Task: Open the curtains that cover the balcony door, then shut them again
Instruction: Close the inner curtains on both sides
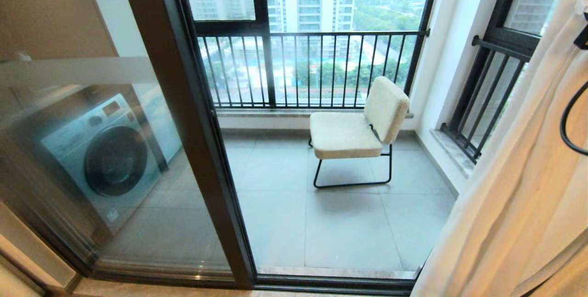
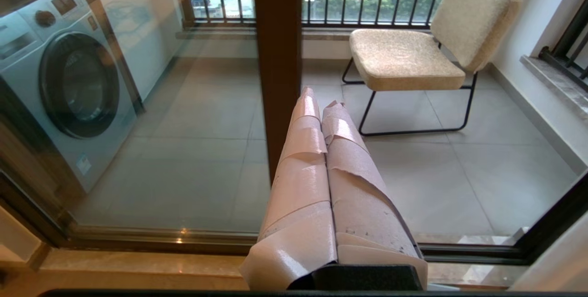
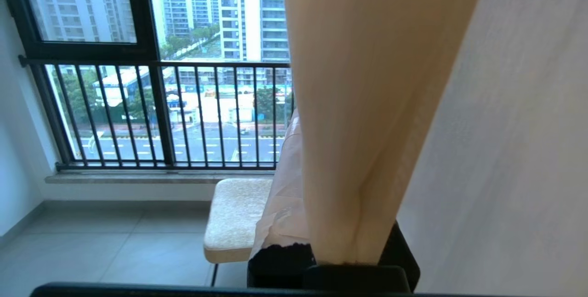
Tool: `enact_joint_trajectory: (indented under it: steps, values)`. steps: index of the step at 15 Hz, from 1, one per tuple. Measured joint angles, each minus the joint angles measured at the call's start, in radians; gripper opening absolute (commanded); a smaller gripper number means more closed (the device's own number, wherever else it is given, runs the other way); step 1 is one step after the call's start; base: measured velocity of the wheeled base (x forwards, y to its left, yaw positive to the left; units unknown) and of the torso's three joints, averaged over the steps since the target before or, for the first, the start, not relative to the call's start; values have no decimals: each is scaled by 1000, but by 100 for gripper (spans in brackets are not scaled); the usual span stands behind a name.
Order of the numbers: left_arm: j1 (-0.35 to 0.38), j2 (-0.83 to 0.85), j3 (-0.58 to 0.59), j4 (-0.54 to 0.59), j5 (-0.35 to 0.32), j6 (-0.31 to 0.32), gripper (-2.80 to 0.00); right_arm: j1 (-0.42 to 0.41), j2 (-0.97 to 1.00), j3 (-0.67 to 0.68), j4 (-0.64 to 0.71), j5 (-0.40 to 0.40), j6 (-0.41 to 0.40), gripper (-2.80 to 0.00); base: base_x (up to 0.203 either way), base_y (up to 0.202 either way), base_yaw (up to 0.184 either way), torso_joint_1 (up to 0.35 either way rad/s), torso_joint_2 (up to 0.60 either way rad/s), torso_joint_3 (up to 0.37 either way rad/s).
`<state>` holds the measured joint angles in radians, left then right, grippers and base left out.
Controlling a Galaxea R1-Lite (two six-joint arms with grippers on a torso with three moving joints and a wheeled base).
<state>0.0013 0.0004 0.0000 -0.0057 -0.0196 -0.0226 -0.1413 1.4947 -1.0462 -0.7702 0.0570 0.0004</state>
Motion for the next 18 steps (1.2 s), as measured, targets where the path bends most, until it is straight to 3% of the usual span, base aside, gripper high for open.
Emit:
enact_joint_trajectory:
  steps: [18]
  values:
    - [0, 0, 0, 0, 0, 2, -280, 1, 3, -4, 2, 0, 0, -280, 0, 189, 1, 2, 3, 2]
